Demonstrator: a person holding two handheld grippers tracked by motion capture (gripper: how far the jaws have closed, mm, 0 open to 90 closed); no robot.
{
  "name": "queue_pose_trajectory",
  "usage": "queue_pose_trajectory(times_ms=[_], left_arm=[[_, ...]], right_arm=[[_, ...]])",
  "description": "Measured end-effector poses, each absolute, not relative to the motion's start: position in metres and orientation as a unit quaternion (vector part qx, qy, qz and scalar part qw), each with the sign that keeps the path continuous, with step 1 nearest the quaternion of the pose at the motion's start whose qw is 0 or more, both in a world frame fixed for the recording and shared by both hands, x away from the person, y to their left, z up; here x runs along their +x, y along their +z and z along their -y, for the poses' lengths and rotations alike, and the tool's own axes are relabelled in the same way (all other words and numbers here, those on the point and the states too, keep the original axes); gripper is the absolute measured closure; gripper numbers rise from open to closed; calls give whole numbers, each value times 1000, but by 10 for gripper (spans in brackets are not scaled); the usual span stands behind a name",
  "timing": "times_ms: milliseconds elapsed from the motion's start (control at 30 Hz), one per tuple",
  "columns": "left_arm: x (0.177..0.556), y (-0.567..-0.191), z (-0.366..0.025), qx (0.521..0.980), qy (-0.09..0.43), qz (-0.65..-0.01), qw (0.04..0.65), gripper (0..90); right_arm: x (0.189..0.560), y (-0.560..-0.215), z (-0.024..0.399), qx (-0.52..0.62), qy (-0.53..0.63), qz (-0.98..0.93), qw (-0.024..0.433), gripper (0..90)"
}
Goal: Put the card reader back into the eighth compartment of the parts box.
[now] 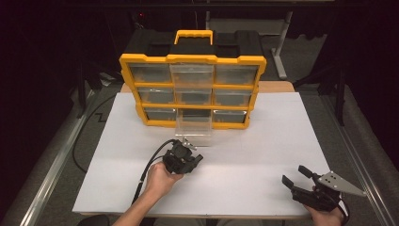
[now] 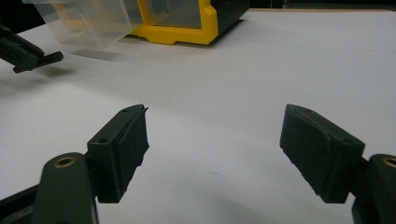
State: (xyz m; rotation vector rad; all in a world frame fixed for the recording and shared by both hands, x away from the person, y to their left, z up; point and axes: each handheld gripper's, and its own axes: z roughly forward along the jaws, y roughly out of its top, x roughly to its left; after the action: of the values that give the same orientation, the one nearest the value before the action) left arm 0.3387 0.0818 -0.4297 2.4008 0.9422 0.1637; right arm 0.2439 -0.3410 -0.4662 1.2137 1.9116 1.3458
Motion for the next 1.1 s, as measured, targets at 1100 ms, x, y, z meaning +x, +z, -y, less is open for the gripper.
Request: queue_pose_trajectory(times_ms=[1100], left_arm=[[336,-379,-94,876,72,-341,333,733]], right_arm=[[244,-466,341,447,495,-703,249,236]])
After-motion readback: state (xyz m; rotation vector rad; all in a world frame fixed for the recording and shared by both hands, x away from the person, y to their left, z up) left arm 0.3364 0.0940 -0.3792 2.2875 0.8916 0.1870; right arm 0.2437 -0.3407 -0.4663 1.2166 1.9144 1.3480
